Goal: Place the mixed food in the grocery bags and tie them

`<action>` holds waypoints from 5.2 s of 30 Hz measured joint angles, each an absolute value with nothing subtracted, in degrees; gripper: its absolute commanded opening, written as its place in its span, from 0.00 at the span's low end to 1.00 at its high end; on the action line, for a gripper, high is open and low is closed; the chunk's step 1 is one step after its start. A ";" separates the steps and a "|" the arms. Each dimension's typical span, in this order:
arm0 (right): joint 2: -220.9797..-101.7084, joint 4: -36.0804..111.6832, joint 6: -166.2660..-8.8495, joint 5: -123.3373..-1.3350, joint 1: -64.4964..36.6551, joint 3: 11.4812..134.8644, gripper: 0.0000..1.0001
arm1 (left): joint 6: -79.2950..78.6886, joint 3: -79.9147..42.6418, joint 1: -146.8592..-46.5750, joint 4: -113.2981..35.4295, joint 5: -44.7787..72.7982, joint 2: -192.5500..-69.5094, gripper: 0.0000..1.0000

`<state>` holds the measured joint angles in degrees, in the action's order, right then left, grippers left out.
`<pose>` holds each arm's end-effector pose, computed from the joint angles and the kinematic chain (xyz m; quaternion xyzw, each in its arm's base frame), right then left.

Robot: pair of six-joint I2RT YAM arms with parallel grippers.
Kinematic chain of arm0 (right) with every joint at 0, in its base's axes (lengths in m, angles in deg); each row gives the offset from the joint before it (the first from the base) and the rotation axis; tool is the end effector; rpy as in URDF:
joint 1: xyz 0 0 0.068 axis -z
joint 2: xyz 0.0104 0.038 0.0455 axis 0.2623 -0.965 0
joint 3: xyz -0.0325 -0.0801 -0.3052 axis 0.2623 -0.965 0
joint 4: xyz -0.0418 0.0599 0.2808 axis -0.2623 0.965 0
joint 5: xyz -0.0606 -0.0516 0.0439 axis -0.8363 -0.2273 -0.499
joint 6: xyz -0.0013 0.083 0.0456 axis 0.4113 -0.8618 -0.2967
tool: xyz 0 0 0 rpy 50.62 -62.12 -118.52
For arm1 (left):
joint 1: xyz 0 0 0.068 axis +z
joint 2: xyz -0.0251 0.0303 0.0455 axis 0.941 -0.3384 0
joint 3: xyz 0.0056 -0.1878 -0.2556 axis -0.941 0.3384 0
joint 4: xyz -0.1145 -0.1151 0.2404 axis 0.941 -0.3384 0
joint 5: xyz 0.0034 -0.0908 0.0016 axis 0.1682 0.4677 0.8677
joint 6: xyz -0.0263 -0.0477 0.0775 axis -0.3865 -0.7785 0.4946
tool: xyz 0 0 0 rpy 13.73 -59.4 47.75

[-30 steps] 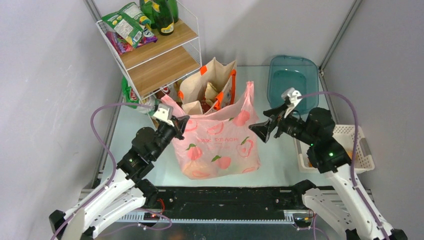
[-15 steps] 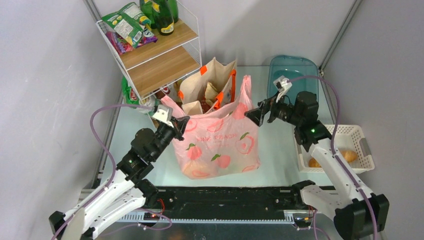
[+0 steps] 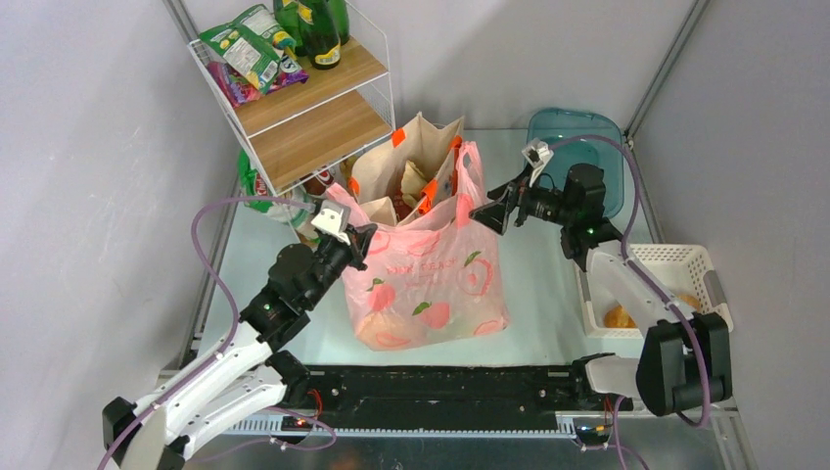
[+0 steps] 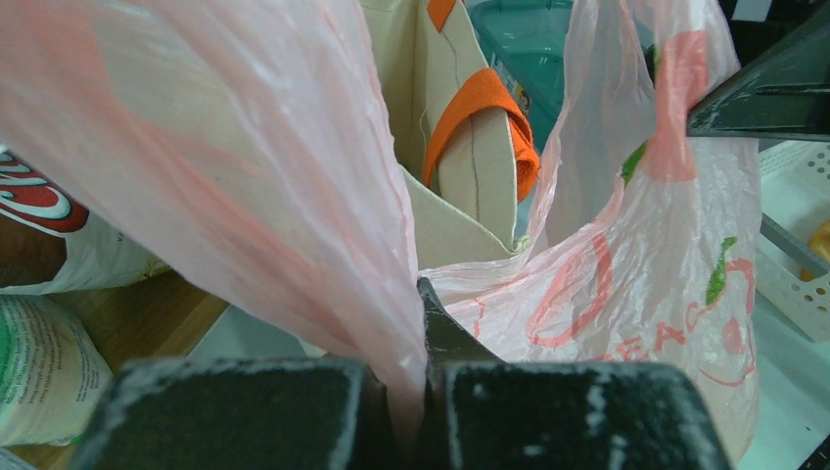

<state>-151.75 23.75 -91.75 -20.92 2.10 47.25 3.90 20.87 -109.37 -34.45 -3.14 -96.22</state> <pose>0.3051 0.1375 0.3418 -0.2840 0.6832 0.4314 0.5162 0.1823 -0.1314 0.3327 0.1431 0.7008 -0.2242 0.6619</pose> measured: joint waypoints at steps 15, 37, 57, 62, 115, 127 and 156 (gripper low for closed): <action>-158.22 16.56 -93.21 -15.54 0.27 47.54 0.57 | 4.40 20.98 -108.67 -32.90 -3.11 -95.35 0.00; -134.28 38.16 -95.00 -18.47 -2.49 48.24 0.00 | 11.03 11.73 -117.61 -41.68 3.36 -99.87 0.00; -131.24 50.40 -97.74 -17.73 -7.78 48.24 0.00 | 42.11 -19.83 -135.17 -85.40 -7.27 -127.92 0.00; -132.12 49.72 -96.99 -20.37 -10.53 48.24 0.00 | 44.77 -24.75 -136.11 -89.16 -7.07 -129.77 0.00; -134.72 50.13 -95.66 -24.59 -13.50 49.42 0.00 | 34.11 -24.62 -132.85 -90.95 -3.66 -119.43 0.99; -134.72 50.13 -95.68 -24.57 -13.50 49.42 0.00 | 24.66 -9.14 -124.15 -80.74 3.25 -100.94 0.98; -134.70 50.16 -95.75 -25.07 -13.61 49.42 0.00 | 22.98 -3.37 -120.57 -71.87 17.41 -99.70 0.00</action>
<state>-134.70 50.16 -95.75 -25.07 -13.61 49.42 22.98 -3.37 -120.57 -71.87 17.41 -99.70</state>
